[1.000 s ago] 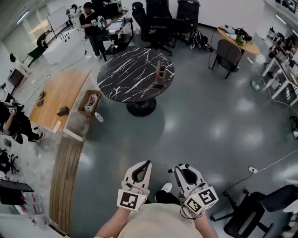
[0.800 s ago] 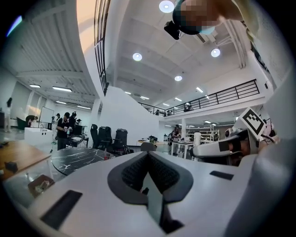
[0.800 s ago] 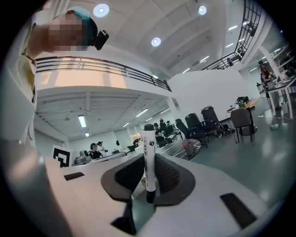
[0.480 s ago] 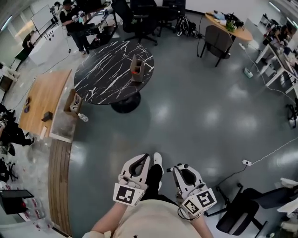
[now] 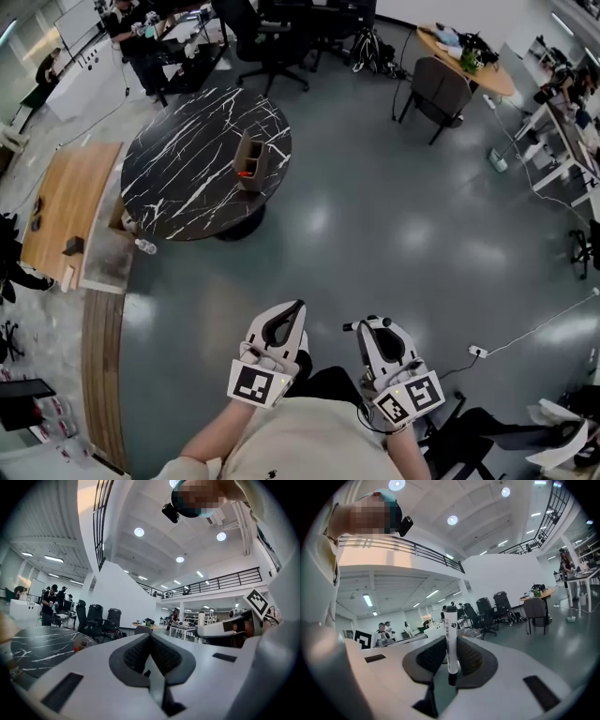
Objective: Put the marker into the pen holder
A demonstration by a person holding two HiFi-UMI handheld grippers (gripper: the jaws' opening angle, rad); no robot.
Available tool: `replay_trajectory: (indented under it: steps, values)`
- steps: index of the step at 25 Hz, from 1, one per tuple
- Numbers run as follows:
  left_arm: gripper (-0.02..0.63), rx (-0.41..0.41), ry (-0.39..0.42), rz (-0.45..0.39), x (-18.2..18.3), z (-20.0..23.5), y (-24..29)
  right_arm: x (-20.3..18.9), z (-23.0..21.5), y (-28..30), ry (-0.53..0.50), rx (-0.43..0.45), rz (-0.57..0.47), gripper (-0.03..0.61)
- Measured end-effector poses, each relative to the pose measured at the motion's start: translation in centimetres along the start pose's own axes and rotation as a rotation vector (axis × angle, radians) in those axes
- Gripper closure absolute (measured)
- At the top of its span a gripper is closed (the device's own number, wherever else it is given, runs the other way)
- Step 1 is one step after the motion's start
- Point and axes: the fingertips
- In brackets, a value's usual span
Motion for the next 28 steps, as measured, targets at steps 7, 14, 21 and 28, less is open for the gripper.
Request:
replay_trajectory:
  steps: [7, 14, 21, 28]
  values:
    - [0.606, 0.02, 0.01, -0.013, 1.4, 2.2, 6.7, 3.8, -5.2, 6.1, 0.001, 0.037, 0.011, 0.495]
    - [0.606, 0.183, 0.026, -0.027, 1.4, 6.4, 14.4, 7.2, -11.1, 14.8, 0.012, 0.196, 0.052, 0.495]
    - [0.606, 0.362, 0.041, -0.117, 3.3, 7.6, 26.0, 11.6, -17.7, 21.7, -0.087, 0.426, 0.135, 0.495]
    - [0.606, 0.556, 0.041, -0.13, 3.6, 8.7, 29.8, 14.1, -21.1, 26.0, -0.124, 0.574, 0.189, 0.495]
Point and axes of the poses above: the fingertips, and each gripper's own axes: y forward along the fingers, z to its left, x out of its top, and after that the axes turned 11 degrees about -x, right-handed
